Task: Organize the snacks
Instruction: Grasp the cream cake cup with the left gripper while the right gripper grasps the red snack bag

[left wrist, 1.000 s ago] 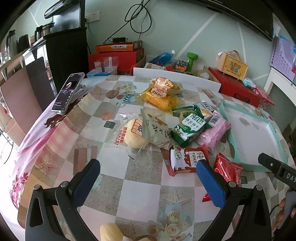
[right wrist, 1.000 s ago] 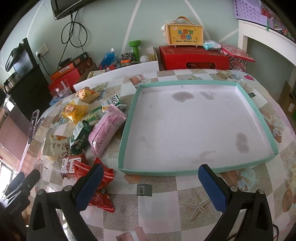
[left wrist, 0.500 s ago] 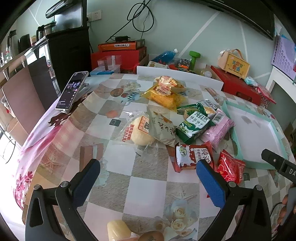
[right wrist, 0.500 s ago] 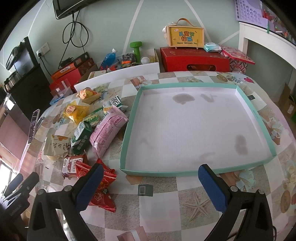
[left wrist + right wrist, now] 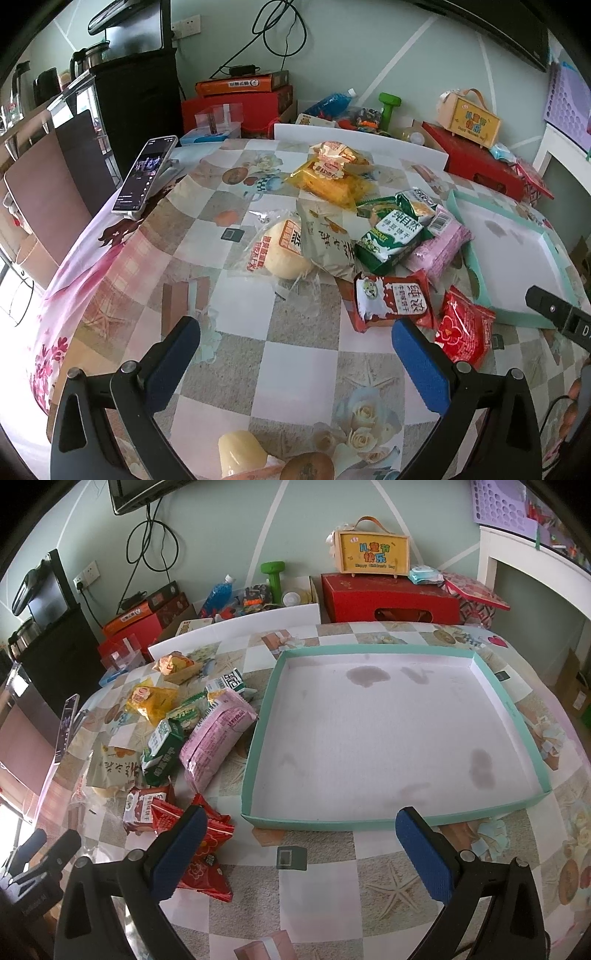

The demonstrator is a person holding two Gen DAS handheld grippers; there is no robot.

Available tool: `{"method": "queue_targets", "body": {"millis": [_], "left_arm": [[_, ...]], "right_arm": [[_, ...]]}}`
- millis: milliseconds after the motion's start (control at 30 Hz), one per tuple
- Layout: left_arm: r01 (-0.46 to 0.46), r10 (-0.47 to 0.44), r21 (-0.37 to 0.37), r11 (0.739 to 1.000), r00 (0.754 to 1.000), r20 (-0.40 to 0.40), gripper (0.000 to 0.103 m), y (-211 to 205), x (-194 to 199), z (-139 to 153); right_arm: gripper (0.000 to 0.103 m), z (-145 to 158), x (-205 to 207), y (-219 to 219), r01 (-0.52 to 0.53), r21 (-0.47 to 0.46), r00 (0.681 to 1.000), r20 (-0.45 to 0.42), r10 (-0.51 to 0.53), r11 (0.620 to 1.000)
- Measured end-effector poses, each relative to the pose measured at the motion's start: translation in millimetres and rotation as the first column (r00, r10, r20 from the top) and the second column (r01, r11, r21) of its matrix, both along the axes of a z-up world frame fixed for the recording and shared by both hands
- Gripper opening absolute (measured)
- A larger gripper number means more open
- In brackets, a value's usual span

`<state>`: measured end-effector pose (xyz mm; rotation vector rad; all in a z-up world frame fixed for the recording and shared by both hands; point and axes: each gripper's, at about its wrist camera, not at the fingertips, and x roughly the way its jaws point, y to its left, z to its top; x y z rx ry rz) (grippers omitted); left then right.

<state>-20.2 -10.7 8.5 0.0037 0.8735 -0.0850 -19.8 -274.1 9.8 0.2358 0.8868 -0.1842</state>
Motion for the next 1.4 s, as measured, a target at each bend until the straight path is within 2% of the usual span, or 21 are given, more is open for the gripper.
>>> {"method": "queue_targets", "body": {"millis": [300,467,867,900,967,1067,1167,1200,1333,1400], "left_arm": [[-0.009,0.009,0.0,1.0,0.997,-0.077,0.103,19,-15,-7],[0.008,-0.002,0.05,0.999,0.992,-0.13,0.103,24,-26,-17],[0.022,-0.012,0.04,0.999,0.972,-0.233,0.101,35,-41,-39],[0.024,-0.015,0.039,0.999,0.971,-0.237,0.099,35,-42,-40],[0.027,-0.015,0.042,0.999,0.968,-0.249,0.086,36,-42,-43],[0.029,-0.017,0.044,0.999,0.964,-0.267,0.076,37,-41,-49],[0.045,-0.034,0.031,0.999,0.961,-0.275,0.052,36,-41,-51],[0.048,-0.038,0.03,0.998,0.96,-0.278,0.049,36,-41,-52],[0.053,-0.038,0.048,0.997,0.961,-0.272,0.046,33,-40,-55],[0.052,-0.038,0.043,0.998,0.963,-0.268,0.046,33,-39,-56]], "right_arm": [[0.103,3,0,16,-0.039,0.024,0.999,0.003,0.038,0.999],[0.103,-10,1,40,-0.093,0.012,0.995,-0.039,0.093,0.996],[0.103,-42,5,83,-0.179,0.001,0.975,-0.136,0.178,0.984],[0.103,-44,6,84,-0.181,-0.005,0.974,-0.14,0.179,0.983],[0.103,-47,7,84,-0.18,-0.008,0.973,-0.147,0.176,0.984],[0.103,-47,7,83,-0.172,-0.007,0.975,-0.147,0.169,0.985],[0.103,-46,8,82,-0.165,-0.004,0.977,-0.138,0.163,0.986],[0.103,-46,8,82,-0.165,-0.003,0.977,-0.135,0.163,0.986],[0.102,-50,12,86,-0.17,0.003,0.977,-0.127,0.169,0.985],[0.099,-50,12,88,-0.176,0.004,0.977,-0.12,0.175,0.984]]}}
